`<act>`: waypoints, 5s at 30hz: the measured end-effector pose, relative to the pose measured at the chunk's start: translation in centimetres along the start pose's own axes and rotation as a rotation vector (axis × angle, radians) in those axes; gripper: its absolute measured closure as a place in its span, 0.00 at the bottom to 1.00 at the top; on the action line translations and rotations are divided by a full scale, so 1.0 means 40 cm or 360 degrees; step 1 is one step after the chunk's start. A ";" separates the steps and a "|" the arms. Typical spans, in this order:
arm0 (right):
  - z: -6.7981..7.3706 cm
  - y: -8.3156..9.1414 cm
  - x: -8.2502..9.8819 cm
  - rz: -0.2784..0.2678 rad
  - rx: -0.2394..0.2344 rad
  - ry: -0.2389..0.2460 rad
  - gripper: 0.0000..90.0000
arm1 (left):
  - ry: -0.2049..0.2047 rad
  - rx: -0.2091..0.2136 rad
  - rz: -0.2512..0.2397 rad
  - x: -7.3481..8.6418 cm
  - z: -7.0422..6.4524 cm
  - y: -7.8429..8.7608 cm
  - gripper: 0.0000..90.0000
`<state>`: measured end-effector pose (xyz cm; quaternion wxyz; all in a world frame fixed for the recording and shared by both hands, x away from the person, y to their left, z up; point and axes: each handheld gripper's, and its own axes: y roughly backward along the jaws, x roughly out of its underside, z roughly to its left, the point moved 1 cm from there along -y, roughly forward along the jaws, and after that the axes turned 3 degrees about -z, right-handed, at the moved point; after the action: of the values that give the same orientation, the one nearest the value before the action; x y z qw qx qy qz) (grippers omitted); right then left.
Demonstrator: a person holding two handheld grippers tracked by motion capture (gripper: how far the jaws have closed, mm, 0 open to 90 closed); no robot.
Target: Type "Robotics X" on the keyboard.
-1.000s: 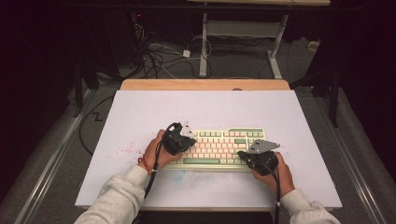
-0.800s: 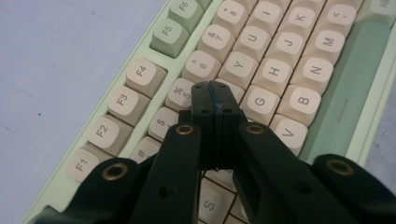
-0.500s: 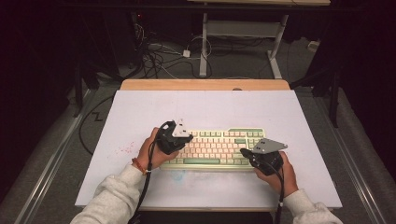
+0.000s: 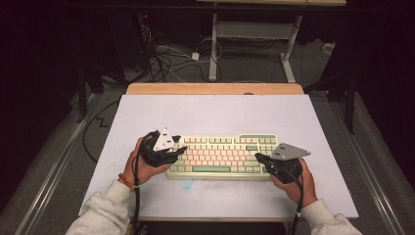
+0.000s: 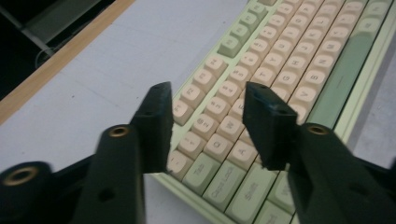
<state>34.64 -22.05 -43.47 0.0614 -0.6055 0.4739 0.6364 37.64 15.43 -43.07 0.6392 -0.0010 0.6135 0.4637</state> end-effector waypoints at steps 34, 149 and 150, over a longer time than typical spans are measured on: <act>0.025 -0.128 -0.106 0.0030 -0.0092 0.0045 1.00 | 0.0216 -0.0218 -0.0002 0.209 -0.042 0.148 0.23; 0.086 0.075 0.084 -0.0144 0.0315 0.0007 0.27 | -0.0026 0.0375 0.0090 -0.082 -0.106 -0.086 0.98; 0.086 0.075 0.084 -0.0140 0.0318 0.0008 0.27 | -0.0024 0.0383 0.0089 -0.084 -0.109 -0.092 0.98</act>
<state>29.35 -23.01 -45.31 0.1481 -0.6183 0.5081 0.5811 37.03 8.85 -43.60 0.6261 0.0964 0.6598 0.4043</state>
